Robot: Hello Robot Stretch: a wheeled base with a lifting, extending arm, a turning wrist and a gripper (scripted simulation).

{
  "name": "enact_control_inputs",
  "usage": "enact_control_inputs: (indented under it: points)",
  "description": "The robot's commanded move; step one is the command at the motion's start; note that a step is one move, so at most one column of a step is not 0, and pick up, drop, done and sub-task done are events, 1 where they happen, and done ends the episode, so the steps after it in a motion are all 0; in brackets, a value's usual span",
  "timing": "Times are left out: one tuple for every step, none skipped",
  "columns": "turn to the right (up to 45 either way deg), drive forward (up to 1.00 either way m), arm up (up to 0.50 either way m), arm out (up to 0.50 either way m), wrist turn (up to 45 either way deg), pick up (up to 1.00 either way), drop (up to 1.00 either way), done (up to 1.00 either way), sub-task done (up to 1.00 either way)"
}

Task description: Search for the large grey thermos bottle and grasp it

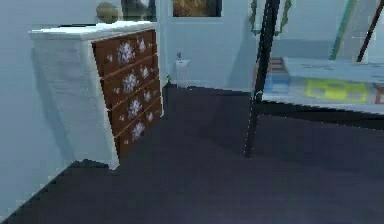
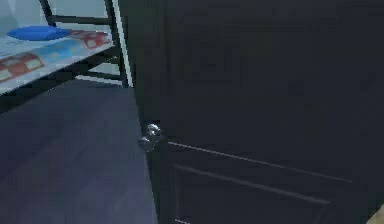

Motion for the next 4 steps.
enact_control_inputs:
  points:
    - [0.0, 1.0, 0.0, 0.0, 0.0, 0.0, 0.0, 0.0, 0.0]
    - [0.0, 0.65, 0.0, 0.0, 0.0, 0.0, 0.0, 0.0, 0.0]
    - [27.0, 0.0, 0.0, 0.0, 0.0, 0.0, 0.0, 0.0, 0.0]
    - [0.0, 1.0, 0.0, 0.0, 0.0, 0.0, 0.0, 0.0, 0.0]
